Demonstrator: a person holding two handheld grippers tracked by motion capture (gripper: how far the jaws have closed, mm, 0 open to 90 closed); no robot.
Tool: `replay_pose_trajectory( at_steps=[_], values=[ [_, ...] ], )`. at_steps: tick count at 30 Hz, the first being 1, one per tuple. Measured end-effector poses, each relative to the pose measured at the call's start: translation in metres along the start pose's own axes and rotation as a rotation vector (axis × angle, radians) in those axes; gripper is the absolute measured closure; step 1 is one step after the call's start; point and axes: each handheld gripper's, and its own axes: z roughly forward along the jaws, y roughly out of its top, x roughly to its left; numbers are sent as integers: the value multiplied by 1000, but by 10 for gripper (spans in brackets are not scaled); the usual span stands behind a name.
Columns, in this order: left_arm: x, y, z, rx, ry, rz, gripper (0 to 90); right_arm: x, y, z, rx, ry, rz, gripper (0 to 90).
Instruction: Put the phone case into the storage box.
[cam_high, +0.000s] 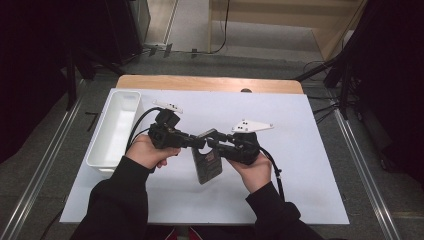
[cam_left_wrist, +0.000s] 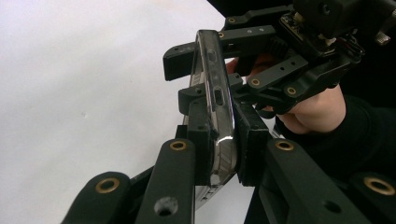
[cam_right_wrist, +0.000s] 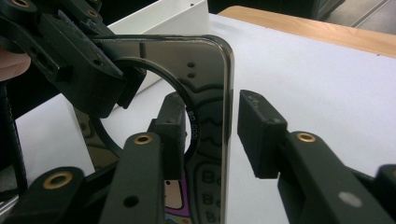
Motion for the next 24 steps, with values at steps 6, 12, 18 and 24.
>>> replay_pose_trajectory(
  at_steps=[6, 12, 18, 24],
  values=[
    [-1, 0, 2, 5, 4, 3, 788, 1, 0, 0, 1, -7, -1, 685],
    [0, 0, 2, 1, 4, 2, 787, 3, 0, 0, 2, -20, -5, 697],
    [-1, 0, 3, -6, 2, 2, 784, 3, 0, 0, -1, -29, -9, 703],
    [-2, 0, 4, -4, 15, 14, 778, 3, 0, 0, 5, -30, -8, 706]
  ],
)
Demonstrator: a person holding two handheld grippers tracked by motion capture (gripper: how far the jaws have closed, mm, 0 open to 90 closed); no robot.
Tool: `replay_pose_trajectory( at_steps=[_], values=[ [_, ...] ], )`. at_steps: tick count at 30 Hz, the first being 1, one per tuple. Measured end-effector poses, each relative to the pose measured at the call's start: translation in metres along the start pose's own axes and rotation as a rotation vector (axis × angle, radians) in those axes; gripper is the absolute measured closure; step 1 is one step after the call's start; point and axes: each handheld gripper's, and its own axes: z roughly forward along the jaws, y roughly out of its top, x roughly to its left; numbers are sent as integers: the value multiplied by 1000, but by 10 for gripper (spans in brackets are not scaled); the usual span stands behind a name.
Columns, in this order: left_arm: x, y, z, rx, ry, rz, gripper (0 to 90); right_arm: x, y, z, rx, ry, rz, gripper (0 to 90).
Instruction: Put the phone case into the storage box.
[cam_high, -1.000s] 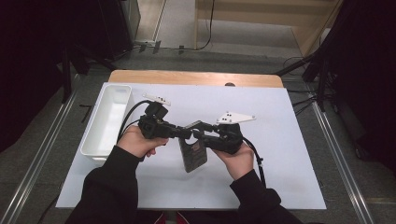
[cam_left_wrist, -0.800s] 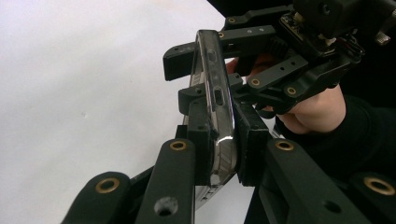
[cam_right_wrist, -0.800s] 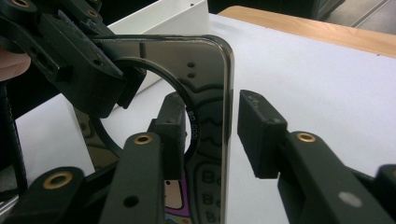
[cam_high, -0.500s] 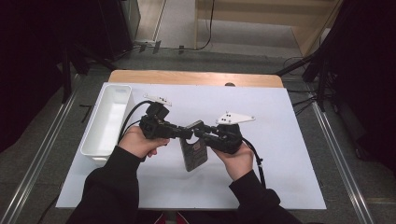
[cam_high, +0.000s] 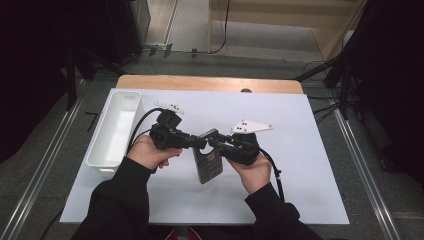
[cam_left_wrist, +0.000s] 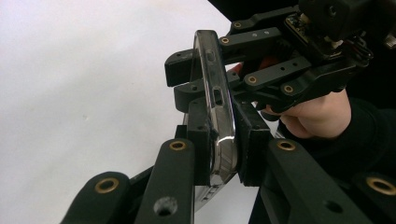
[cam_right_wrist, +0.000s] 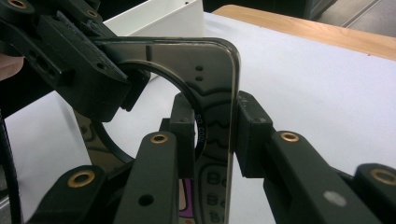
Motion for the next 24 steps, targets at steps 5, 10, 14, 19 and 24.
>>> replay_pose_trajectory(
  at_steps=[5, 10, 14, 19, 24],
  values=[
    [-1, 0, 0, -6, -10, 7, 713, -1, 0, -1, 3, -3, 1, 707],
    [1, 0, -3, -23, -7, 8, 543, -2, 0, -2, 5, -6, 2, 707],
    [2, -1, -7, -45, -7, 10, 417, -4, 0, -3, 1, -11, 6, 707],
    [4, -3, -12, -67, -5, 16, 351, -6, 0, -5, 2, -14, 10, 707],
    [6, -7, -18, -77, 5, 21, 350, -9, 0, -6, 2, -19, 15, 707]
  ],
)
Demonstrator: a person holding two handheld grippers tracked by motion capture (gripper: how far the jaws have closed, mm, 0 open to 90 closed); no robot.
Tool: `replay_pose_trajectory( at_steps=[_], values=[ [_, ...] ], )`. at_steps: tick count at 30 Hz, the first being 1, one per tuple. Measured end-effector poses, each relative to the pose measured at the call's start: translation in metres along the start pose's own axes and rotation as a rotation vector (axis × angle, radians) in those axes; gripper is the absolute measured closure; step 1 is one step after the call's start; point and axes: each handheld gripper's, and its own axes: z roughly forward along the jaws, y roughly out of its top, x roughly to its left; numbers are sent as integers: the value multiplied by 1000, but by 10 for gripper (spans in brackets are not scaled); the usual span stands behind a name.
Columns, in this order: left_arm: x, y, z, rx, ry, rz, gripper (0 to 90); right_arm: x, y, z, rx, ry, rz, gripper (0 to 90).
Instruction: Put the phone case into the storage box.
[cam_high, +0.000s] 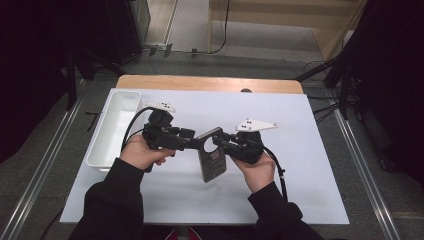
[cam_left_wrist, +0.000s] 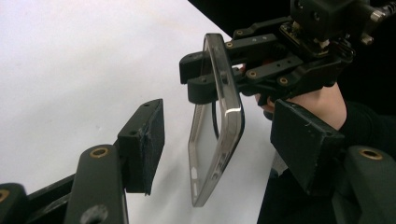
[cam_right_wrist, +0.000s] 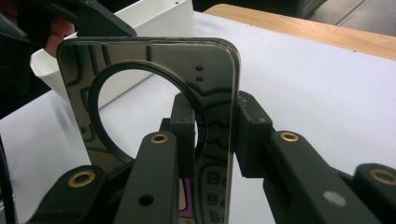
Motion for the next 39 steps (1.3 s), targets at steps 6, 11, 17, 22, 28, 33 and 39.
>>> replay_pose_trajectory(
  at_steps=[6, 11, 17, 22, 28, 33, 39],
  values=[
    [1, -7, -5, -7, 5, -3, 317, -2, 0, -1, 7, -6, 11, 707],
    [2, -15, -9, -12, 24, 4, 317, -4, -1, -1, 10, -14, 8, 707],
    [3, -25, -14, -26, 50, 8, 317, -5, 0, -2, 11, -13, 21, 707],
    [4, -35, -15, -25, 62, 16, 317, -7, 0, -2, 17, -13, 27, 707],
    [5, -46, -15, -27, 76, 27, 317, -7, 1, -2, 21, -13, 32, 707],
    [7, -56, -16, -34, 78, 27, 317, -6, 2, -2, 23, -9, 36, 707],
    [10, -68, -17, -39, 72, 25, 317, -4, 4, -3, 18, -6, 32, 707]
  ],
)
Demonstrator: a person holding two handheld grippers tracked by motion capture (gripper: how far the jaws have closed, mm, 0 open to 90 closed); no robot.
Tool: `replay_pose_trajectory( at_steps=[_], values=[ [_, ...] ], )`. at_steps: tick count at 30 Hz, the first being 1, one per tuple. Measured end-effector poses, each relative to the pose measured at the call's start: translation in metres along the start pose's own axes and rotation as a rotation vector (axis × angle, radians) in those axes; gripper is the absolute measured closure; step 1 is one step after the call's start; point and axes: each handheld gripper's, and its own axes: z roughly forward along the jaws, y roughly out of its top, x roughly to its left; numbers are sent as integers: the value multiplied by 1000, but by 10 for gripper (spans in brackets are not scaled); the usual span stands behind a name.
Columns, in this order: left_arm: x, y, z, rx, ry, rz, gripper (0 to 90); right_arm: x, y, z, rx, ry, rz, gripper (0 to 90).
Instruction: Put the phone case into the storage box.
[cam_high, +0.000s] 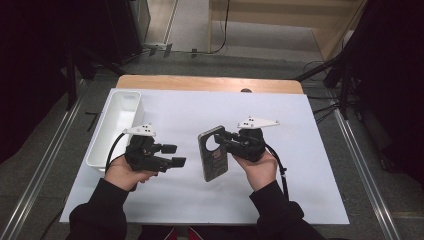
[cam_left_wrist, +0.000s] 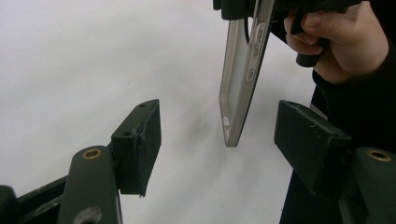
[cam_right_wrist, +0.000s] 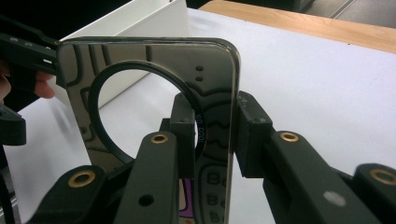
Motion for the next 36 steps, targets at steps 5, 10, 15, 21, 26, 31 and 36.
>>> replay_pose_trajectory(
  at_steps=[5, 10, 15, 21, 26, 31, 36],
  values=[
    [2, -9, 2, 7, 4, 17, 317, -2, 1, -2, -4, -12, 3, 706],
    [2, -17, 2, 5, 12, 40, 317, -2, 3, -1, 0, -13, 8, 707],
    [5, -27, 2, 1, 25, 45, 317, 0, 4, 0, -1, -13, 12, 707],
    [3, -35, 2, -20, 40, 54, 317, 0, 6, 2, 2, -13, 15, 707],
    [4, -42, 1, -14, 44, 54, 317, 0, 9, 5, 5, -13, 12, 707],
    [7, -50, -2, 1, 51, 53, 317, 1, 14, 12, 14, -17, 11, 707],
    [7, -56, -4, 1, 60, 51, 317, 2, 22, 18, 11, -17, 9, 707]
  ],
)
